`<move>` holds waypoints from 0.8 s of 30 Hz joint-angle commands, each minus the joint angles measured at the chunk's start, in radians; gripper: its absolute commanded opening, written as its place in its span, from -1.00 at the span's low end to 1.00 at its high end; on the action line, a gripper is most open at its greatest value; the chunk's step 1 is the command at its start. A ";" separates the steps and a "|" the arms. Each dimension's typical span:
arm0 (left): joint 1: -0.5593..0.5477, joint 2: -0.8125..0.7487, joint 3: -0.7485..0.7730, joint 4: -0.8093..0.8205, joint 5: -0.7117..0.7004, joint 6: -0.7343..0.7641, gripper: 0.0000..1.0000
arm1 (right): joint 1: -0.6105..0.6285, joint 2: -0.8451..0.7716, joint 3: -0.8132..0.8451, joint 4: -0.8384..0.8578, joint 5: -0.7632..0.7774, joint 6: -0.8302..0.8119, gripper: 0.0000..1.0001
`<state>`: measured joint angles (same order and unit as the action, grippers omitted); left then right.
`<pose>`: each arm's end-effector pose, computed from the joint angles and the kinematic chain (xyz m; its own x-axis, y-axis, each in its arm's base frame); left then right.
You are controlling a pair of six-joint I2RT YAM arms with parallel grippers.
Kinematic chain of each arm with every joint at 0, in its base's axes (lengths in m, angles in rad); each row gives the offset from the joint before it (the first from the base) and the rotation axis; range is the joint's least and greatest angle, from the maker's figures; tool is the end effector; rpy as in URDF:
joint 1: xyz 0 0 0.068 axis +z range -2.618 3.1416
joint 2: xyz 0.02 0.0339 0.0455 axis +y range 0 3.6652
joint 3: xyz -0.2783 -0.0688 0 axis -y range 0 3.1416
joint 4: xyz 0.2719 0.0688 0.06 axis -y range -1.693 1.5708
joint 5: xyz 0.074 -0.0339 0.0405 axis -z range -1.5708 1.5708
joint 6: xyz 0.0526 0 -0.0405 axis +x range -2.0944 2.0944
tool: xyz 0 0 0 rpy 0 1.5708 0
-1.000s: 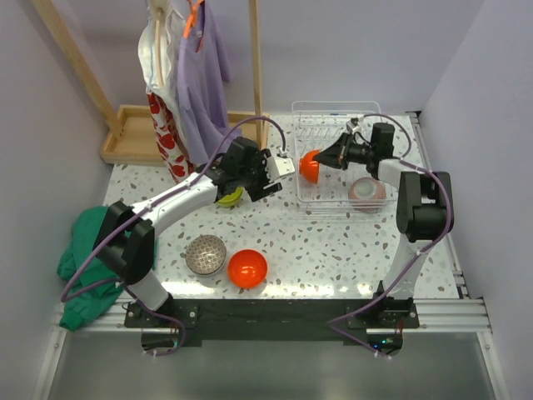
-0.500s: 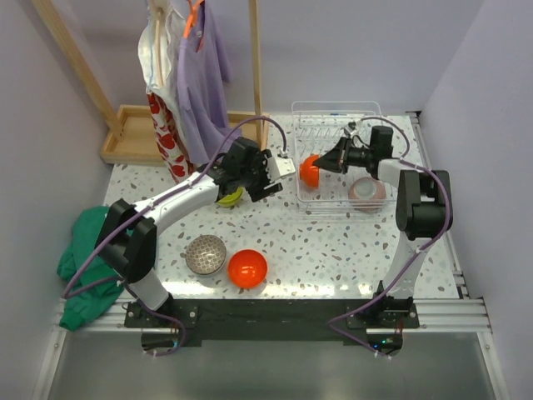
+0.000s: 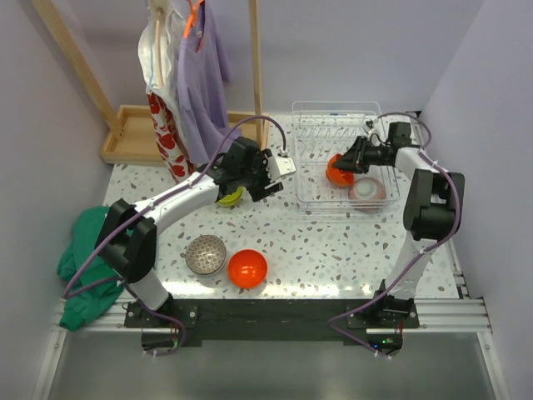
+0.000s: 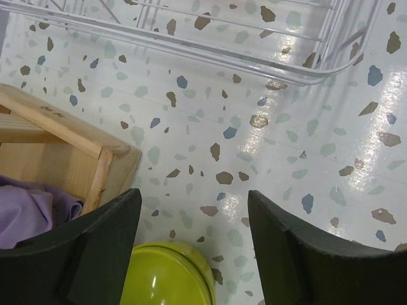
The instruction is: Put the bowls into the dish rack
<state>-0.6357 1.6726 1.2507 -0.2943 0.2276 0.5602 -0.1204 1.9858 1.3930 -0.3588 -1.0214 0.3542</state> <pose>0.3272 -0.2562 0.2515 -0.0674 0.6931 -0.7177 0.8867 0.3713 0.2753 0.4523 -0.0095 0.1834 -0.9069 0.2922 -0.3035 -0.1217 0.5080 0.8527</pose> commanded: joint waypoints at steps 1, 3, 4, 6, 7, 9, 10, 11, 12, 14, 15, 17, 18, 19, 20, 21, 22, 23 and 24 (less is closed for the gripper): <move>-0.002 -0.010 0.001 0.058 0.026 -0.016 0.47 | -0.016 -0.045 0.040 -0.109 0.101 -0.136 -0.53; -0.002 -0.016 -0.002 0.060 0.024 -0.013 0.47 | -0.013 -0.071 0.024 -0.089 0.121 -0.127 -0.68; -0.004 -0.017 -0.005 0.061 0.021 -0.011 0.47 | -0.009 -0.076 0.024 -0.095 0.135 -0.133 -0.77; -0.004 -0.022 -0.011 0.066 0.019 -0.011 0.46 | -0.007 -0.090 0.032 -0.114 0.173 -0.159 -0.94; -0.004 -0.024 -0.013 0.067 0.021 -0.011 0.46 | -0.002 -0.096 0.038 -0.130 0.188 -0.168 -0.97; -0.002 -0.028 -0.017 0.072 0.022 -0.013 0.46 | -0.001 -0.111 0.047 -0.153 0.216 -0.199 -0.99; -0.004 -0.030 -0.017 0.075 0.024 -0.014 0.47 | 0.007 -0.116 0.061 -0.178 0.231 -0.211 -1.00; -0.004 -0.030 -0.019 0.076 0.024 -0.014 0.46 | 0.011 -0.125 0.066 -0.189 0.244 -0.222 -1.00; -0.002 -0.031 -0.019 0.078 0.024 -0.016 0.47 | 0.016 -0.139 0.072 -0.199 0.274 -0.242 -1.00; -0.004 -0.036 -0.022 0.084 0.024 -0.016 0.46 | 0.033 -0.156 0.087 -0.221 0.311 -0.257 -1.00; -0.002 -0.036 -0.023 0.084 0.024 -0.016 0.47 | 0.036 -0.159 0.092 -0.232 0.319 -0.267 -1.00; -0.002 -0.040 -0.025 0.086 0.026 -0.014 0.46 | 0.036 -0.170 0.086 -0.224 0.253 -0.255 -1.00; -0.002 -0.043 -0.027 0.084 0.026 -0.016 0.47 | 0.038 -0.171 0.086 -0.224 0.219 -0.236 -1.00; -0.004 -0.050 -0.028 0.083 0.026 -0.014 0.47 | 0.036 -0.186 0.063 -0.177 0.128 -0.212 -1.00; -0.002 -0.053 -0.030 0.080 0.026 -0.013 0.47 | 0.038 -0.199 0.042 -0.126 0.095 -0.174 -1.00; -0.002 -0.056 -0.034 0.078 0.026 -0.010 0.47 | 0.036 -0.206 0.020 -0.073 0.058 -0.079 -1.00; -0.004 -0.062 -0.039 0.073 0.024 -0.009 0.47 | 0.041 -0.212 -0.012 0.028 0.009 -0.031 -1.00; -0.002 -0.065 -0.042 0.072 0.024 -0.009 0.47 | 0.044 -0.208 -0.021 0.067 -0.024 0.009 -1.00; -0.002 -0.068 -0.048 0.067 0.024 -0.009 0.47 | 0.047 -0.197 -0.029 0.108 -0.055 0.091 -1.00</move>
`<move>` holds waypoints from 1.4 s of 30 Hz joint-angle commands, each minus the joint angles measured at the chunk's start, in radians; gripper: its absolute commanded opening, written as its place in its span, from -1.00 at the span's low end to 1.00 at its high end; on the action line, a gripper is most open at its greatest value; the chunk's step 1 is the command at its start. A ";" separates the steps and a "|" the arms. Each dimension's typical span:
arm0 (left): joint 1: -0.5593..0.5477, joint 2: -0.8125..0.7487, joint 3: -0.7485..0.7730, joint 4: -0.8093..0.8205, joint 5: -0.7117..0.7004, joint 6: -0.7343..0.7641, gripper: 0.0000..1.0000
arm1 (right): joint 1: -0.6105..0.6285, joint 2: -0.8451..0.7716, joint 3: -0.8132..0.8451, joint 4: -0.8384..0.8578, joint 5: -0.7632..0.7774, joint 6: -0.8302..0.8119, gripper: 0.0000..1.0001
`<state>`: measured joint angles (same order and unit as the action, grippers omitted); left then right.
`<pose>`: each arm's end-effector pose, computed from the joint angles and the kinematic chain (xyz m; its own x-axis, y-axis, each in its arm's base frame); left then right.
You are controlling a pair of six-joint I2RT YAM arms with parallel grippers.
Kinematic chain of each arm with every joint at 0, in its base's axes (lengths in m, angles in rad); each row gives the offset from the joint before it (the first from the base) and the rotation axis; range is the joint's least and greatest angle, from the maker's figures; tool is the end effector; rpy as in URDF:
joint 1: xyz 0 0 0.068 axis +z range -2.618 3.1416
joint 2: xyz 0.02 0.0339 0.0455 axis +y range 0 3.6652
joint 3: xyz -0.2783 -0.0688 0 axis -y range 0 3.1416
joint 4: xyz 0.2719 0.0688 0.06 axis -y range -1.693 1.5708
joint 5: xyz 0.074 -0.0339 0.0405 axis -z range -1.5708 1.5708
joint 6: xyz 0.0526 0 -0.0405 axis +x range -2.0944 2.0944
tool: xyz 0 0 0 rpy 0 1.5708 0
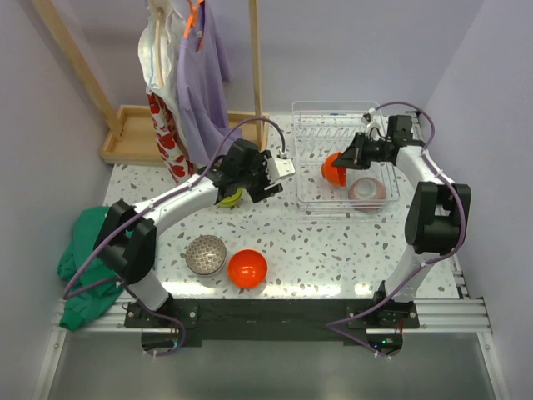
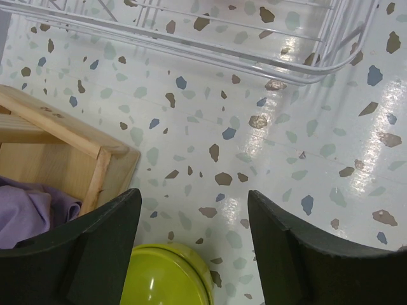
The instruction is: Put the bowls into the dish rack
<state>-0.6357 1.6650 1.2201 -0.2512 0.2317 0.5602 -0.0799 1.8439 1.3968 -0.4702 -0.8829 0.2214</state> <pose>0.3256 -0.2552 0.2474 -0.0547 0.6831 -0.7283 0.8838 0.3725 0.2830 0.4333 0.0061 0.2328 -0.8638 0.2090 -0.4584 -0.2335 0.6401 0.7319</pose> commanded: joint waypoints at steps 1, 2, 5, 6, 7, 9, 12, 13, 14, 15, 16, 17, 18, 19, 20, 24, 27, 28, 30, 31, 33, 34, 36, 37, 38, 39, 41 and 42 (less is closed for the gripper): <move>-0.002 -0.066 -0.021 0.020 0.021 -0.013 0.47 | 0.012 -0.046 -0.047 0.295 -0.217 0.260 -1.00; -0.004 -0.068 -0.024 0.017 0.023 -0.011 0.47 | 0.017 -0.034 -0.059 0.344 -0.252 0.298 -1.00; -0.002 -0.074 -0.028 -0.005 0.023 -0.011 0.46 | 0.026 0.001 -0.114 0.569 -0.307 0.513 -1.00; -0.002 -0.074 -0.028 -0.011 0.023 -0.008 0.47 | 0.034 0.011 -0.128 0.638 -0.318 0.542 -1.00; -0.004 -0.076 -0.028 -0.013 0.017 -0.005 0.47 | 0.037 0.017 -0.137 0.677 -0.324 0.573 -1.00; -0.004 -0.074 -0.025 -0.016 0.011 -0.006 0.47 | 0.046 0.040 -0.150 0.749 -0.338 0.637 -1.00; -0.004 -0.067 -0.019 -0.020 0.008 -0.008 0.46 | 0.057 0.072 -0.145 0.749 -0.347 0.642 -1.00; -0.002 -0.064 -0.018 -0.020 0.003 -0.009 0.47 | 0.058 0.080 -0.145 0.748 -0.350 0.644 -1.00; -0.004 -0.060 -0.014 -0.020 0.001 -0.008 0.47 | 0.058 0.087 -0.144 0.745 -0.353 0.645 -1.00; -0.002 -0.057 -0.014 -0.020 0.001 -0.009 0.47 | 0.058 0.103 -0.142 0.746 -0.363 0.644 -1.00; -0.002 -0.053 -0.013 -0.020 -0.003 -0.009 0.47 | 0.058 0.112 -0.140 0.745 -0.369 0.645 -1.00; -0.004 -0.050 -0.010 -0.020 -0.003 -0.009 0.47 | 0.058 0.121 -0.139 0.745 -0.372 0.642 -1.00; -0.004 -0.044 -0.008 -0.020 -0.008 -0.008 0.47 | 0.058 0.138 -0.134 0.742 -0.384 0.641 -1.00; -0.002 -0.042 -0.002 -0.022 -0.006 -0.006 0.47 | 0.058 0.146 -0.133 0.739 -0.387 0.638 -1.00; -0.002 -0.037 0.001 -0.023 -0.006 -0.006 0.47 | 0.058 0.152 -0.131 0.723 -0.389 0.624 -1.00; -0.004 -0.021 0.016 -0.037 -0.011 -0.003 0.47 | 0.057 0.184 -0.091 0.592 -0.393 0.517 -1.00; -0.004 -0.011 0.022 -0.042 -0.015 0.001 0.47 | 0.054 0.213 -0.056 0.435 -0.395 0.392 -1.00; -0.004 -0.010 0.022 -0.042 -0.017 0.003 0.47 | 0.052 0.225 -0.053 0.403 -0.389 0.339 -1.00; -0.005 -0.008 0.022 -0.043 -0.017 0.003 0.47 | 0.043 0.230 -0.033 0.309 -0.384 0.285 -1.00; -0.004 -0.007 0.022 -0.043 -0.015 0.001 0.47 | 0.037 0.230 -0.022 0.264 -0.381 0.212 -1.00; -0.005 -0.007 0.021 -0.039 -0.012 0.000 0.47 | 0.014 0.230 0.022 0.115 -0.361 0.130 -1.00; -0.005 -0.005 0.018 -0.037 -0.011 0.000 0.47 | 0.005 0.230 0.042 0.057 -0.347 0.034 -0.96; -0.007 -0.001 0.018 -0.025 -0.006 -0.005 0.47 | -0.027 0.227 0.105 -0.120 -0.298 -0.068 -0.91; -0.010 -0.001 0.016 -0.019 -0.006 -0.006 0.47 | -0.040 0.225 0.120 -0.164 -0.286 -0.139 -0.87; -0.009 0.002 0.015 -0.005 -0.005 -0.006 0.47 | -0.063 0.219 0.146 -0.241 -0.246 -0.171 -0.82; -0.012 0.004 0.015 0.000 -0.003 -0.008 0.47 | -0.073 0.215 0.156 -0.267 -0.223 -0.197 -0.72; -0.013 0.004 0.013 0.012 0.001 -0.010 0.47 | -0.104 0.201 0.171 -0.321 -0.185 -0.269 -0.67; -0.013 0.006 0.013 0.015 0.004 -0.013 0.47 | -0.113 0.186 0.176 -0.334 -0.141 -0.283 -0.63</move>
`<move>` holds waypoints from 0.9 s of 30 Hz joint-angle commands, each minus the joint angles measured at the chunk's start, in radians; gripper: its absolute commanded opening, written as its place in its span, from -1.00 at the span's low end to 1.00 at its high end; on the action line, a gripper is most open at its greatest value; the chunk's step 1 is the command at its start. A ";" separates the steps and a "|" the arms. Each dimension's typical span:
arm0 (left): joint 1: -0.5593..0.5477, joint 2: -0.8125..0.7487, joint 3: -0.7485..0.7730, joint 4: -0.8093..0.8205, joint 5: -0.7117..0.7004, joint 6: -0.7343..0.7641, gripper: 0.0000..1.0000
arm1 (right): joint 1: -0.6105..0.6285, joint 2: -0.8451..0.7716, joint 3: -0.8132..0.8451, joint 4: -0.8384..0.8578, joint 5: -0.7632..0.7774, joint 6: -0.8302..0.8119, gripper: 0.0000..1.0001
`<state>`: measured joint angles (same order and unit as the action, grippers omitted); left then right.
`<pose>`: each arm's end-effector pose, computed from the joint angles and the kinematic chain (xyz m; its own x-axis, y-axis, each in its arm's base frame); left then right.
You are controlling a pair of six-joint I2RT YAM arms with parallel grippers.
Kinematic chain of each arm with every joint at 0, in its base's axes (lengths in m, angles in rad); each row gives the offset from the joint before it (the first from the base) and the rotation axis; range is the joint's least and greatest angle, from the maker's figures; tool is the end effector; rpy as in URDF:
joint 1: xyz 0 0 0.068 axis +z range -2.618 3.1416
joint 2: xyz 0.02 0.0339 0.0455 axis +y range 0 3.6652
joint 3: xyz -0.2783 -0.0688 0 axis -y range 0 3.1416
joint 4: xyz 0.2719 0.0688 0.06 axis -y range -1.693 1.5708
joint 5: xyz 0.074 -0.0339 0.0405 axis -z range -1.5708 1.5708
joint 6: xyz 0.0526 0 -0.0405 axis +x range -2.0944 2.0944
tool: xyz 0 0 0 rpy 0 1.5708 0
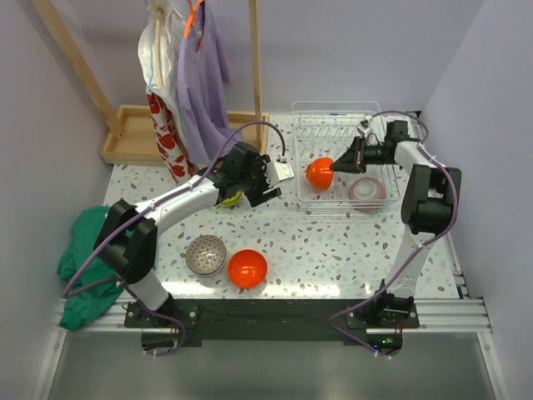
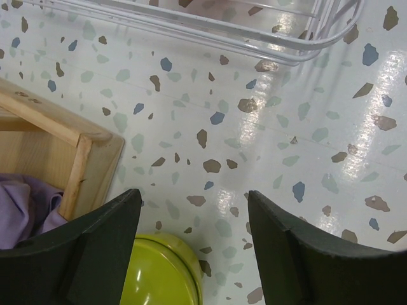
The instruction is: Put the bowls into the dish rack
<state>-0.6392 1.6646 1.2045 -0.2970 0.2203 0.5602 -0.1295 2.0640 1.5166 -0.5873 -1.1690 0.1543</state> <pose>0.3201 -0.2523 0.2375 -0.0899 0.7129 -0.6955 0.8940 0.3655 0.2591 0.4575 -0.0108 0.1826 -0.9396 0.1830 -0.2892 -0.1929 0.4148 0.8892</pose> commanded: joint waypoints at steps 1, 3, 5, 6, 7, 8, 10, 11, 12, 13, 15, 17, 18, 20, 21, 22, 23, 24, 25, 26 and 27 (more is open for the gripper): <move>-0.010 0.003 0.029 0.062 0.017 -0.011 0.47 | -0.071 -0.042 0.056 -0.224 0.164 -0.232 -0.56; -0.010 -0.006 0.026 0.071 0.017 -0.010 0.47 | -0.090 -0.076 0.053 -0.230 0.213 -0.240 -0.52; -0.010 -0.017 0.017 0.081 0.014 -0.006 0.47 | -0.094 -0.113 0.036 -0.212 0.248 -0.249 -0.46; -0.011 -0.031 0.012 0.085 0.008 -0.002 0.47 | -0.096 -0.131 0.027 -0.198 0.262 -0.249 -0.45; -0.010 -0.038 0.001 0.090 0.005 -0.002 0.47 | -0.094 -0.171 0.019 -0.186 0.276 -0.246 -0.43; -0.010 -0.048 -0.005 0.096 0.007 -0.002 0.47 | -0.094 -0.191 0.001 -0.152 0.282 -0.240 -0.42; -0.010 -0.078 -0.032 0.102 0.004 -0.002 0.48 | -0.091 -0.243 -0.015 -0.128 0.307 -0.230 -0.41; -0.010 -0.103 -0.043 0.108 0.002 -0.003 0.48 | -0.081 -0.257 -0.018 -0.123 0.316 -0.234 -0.41; -0.010 -0.117 -0.052 0.110 0.002 -0.006 0.48 | -0.072 -0.269 -0.015 -0.126 0.324 -0.243 -0.41; -0.010 -0.129 -0.071 0.111 0.001 -0.008 0.49 | -0.058 -0.286 -0.012 -0.138 0.337 -0.286 -0.41; -0.010 -0.167 -0.098 0.108 0.002 -0.008 0.49 | 0.000 -0.307 0.005 -0.183 0.417 -0.335 -0.49; -0.010 -0.201 -0.114 0.105 -0.007 -0.002 0.49 | 0.072 -0.341 -0.004 -0.198 0.475 -0.409 -0.59; -0.011 -0.212 -0.128 0.105 -0.010 0.004 0.49 | 0.097 -0.349 -0.012 -0.195 0.500 -0.435 -0.67; -0.010 -0.239 -0.138 0.102 -0.024 0.015 0.49 | 0.160 -0.354 -0.030 -0.187 0.567 -0.443 -0.75; -0.010 -0.247 -0.146 0.099 -0.029 0.018 0.50 | 0.171 -0.346 -0.033 -0.184 0.580 -0.435 -0.83; -0.010 -0.253 -0.151 0.096 -0.033 0.021 0.50 | 0.185 -0.338 -0.033 -0.178 0.595 -0.426 -0.87; -0.010 -0.265 -0.154 0.093 -0.039 0.024 0.50 | 0.188 -0.312 -0.032 -0.177 0.629 -0.418 -0.90; -0.011 -0.270 -0.158 0.091 -0.041 0.026 0.50 | 0.191 -0.300 -0.029 -0.177 0.643 -0.406 -0.93; -0.008 -0.275 -0.160 0.087 -0.042 0.026 0.50 | 0.194 -0.289 -0.024 -0.175 0.652 -0.406 -0.98; -0.008 -0.282 -0.164 0.085 -0.045 0.029 0.50 | 0.195 -0.274 -0.022 -0.169 0.664 -0.406 -1.00; -0.008 -0.285 -0.166 0.082 -0.045 0.027 0.50 | 0.197 -0.268 -0.021 -0.164 0.684 -0.412 -1.00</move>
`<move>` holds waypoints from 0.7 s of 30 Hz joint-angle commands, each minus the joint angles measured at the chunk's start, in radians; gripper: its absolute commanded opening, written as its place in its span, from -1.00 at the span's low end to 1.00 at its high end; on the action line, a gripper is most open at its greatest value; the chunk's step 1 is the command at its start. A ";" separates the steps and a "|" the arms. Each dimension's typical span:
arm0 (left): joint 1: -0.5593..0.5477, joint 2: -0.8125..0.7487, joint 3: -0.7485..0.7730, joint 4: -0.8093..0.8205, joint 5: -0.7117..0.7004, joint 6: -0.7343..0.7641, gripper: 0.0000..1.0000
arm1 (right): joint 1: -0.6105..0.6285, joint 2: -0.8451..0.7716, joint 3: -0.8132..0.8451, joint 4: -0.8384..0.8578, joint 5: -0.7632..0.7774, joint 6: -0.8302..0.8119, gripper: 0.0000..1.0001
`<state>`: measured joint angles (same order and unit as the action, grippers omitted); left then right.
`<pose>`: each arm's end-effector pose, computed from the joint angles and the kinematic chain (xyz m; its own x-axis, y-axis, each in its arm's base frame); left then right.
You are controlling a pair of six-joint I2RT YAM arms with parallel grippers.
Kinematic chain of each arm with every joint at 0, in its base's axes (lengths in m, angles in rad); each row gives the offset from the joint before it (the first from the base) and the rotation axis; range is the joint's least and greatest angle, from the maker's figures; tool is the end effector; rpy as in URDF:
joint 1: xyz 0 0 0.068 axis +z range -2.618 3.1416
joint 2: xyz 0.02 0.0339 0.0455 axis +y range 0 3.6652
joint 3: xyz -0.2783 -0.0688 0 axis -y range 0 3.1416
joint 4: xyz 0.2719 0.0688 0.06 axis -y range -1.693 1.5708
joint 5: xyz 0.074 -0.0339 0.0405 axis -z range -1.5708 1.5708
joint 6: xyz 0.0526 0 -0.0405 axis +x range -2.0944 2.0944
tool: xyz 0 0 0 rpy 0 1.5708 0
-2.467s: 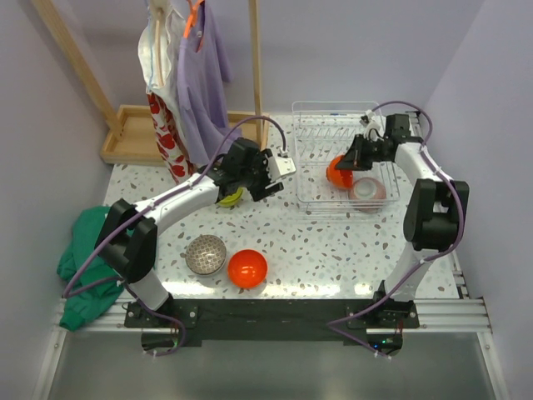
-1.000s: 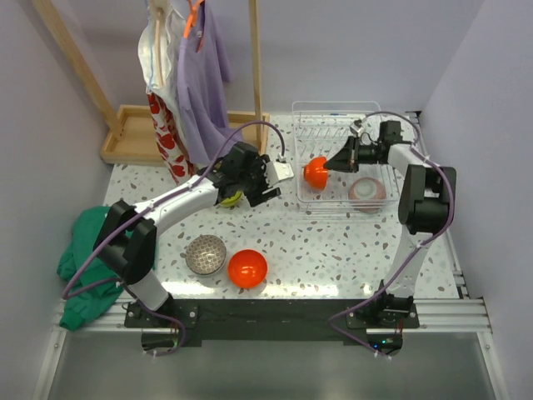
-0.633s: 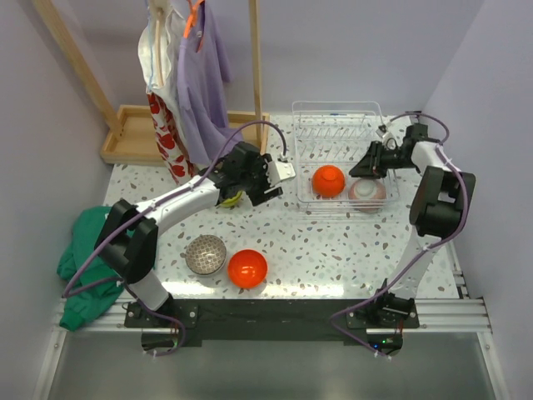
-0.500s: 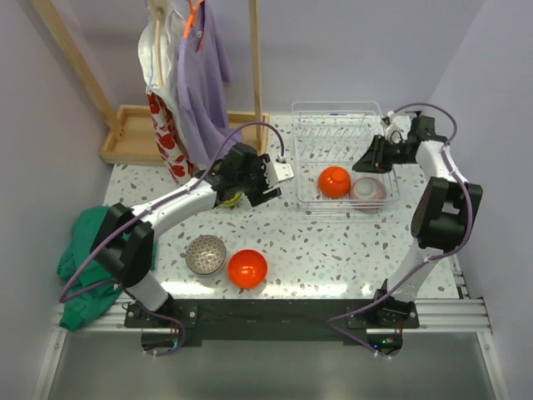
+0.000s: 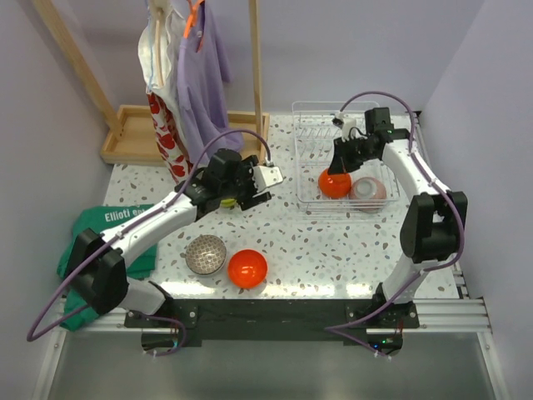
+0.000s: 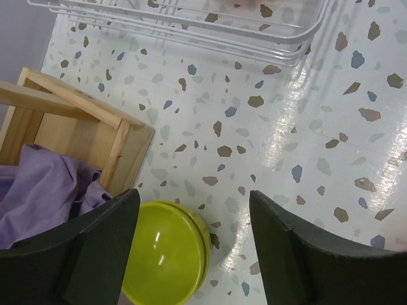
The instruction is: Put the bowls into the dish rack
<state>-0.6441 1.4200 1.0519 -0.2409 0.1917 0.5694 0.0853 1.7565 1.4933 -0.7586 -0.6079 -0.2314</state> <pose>0.2791 -0.2221 0.2749 -0.0001 0.6619 -0.7496 0.8483 0.3969 0.3504 0.4066 0.0649 0.2743 -0.7432 -0.2525 -0.6197 -0.5520 0.7547 0.3546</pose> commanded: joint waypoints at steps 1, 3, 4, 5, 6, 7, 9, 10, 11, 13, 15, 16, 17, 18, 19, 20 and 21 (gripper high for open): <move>-0.005 -0.044 -0.016 0.025 -0.017 0.020 0.50 | -0.010 0.046 0.010 0.007 0.129 -0.032 -1.00; -0.003 -0.047 -0.026 0.025 -0.020 0.024 0.51 | 0.001 0.064 0.021 0.001 0.155 -0.057 -1.00; -0.002 -0.046 -0.029 0.026 -0.023 0.024 0.50 | 0.013 0.072 0.034 -0.007 0.160 -0.063 -1.00; 0.000 -0.044 -0.033 0.031 -0.023 0.023 0.51 | 0.017 0.080 0.042 -0.016 0.160 -0.072 -1.00; 0.000 -0.044 -0.035 0.032 -0.023 0.023 0.51 | 0.022 0.090 0.048 -0.022 0.165 -0.083 -1.00; 0.004 -0.043 -0.038 0.035 -0.021 0.023 0.51 | 0.030 0.095 0.053 -0.021 0.166 -0.083 -1.00; 0.006 -0.039 -0.043 0.037 -0.023 0.023 0.51 | 0.037 0.106 0.061 -0.027 0.169 -0.094 -1.00; 0.009 -0.035 -0.043 0.038 -0.023 0.023 0.51 | 0.045 0.122 0.070 -0.036 0.187 -0.097 -1.00; 0.009 -0.033 -0.041 0.038 -0.023 0.021 0.51 | 0.047 0.132 0.073 -0.041 0.200 -0.097 -1.00; 0.012 -0.027 -0.040 0.040 -0.023 0.021 0.52 | 0.048 0.149 0.081 -0.041 0.230 -0.091 -1.00; 0.012 -0.021 -0.033 0.041 -0.023 0.023 0.51 | 0.048 0.156 0.078 -0.027 0.258 -0.077 -1.00; 0.012 -0.016 -0.033 0.041 -0.023 0.023 0.51 | 0.047 0.165 0.081 -0.024 0.269 -0.071 -1.00; 0.012 -0.013 -0.030 0.041 -0.021 0.021 0.52 | 0.048 0.173 0.085 -0.024 0.295 -0.068 -1.00; 0.011 -0.012 -0.029 0.041 -0.021 0.021 0.52 | 0.047 0.179 0.088 -0.024 0.309 -0.068 -1.00; 0.012 -0.006 -0.027 0.041 -0.020 0.020 0.51 | 0.047 0.187 0.094 -0.021 0.321 -0.065 -1.00; 0.012 -0.004 -0.024 0.043 -0.018 0.020 0.52 | 0.047 0.199 0.099 -0.018 0.344 -0.062 -1.00; 0.012 -0.003 -0.024 0.046 -0.018 0.018 0.51 | 0.041 0.204 0.102 -0.013 0.352 -0.054 -1.00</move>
<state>-0.6388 1.4086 1.0145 -0.2417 0.1738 0.5720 0.1356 1.9381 1.5433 -0.7898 -0.3531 -0.2955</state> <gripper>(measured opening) 0.757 0.008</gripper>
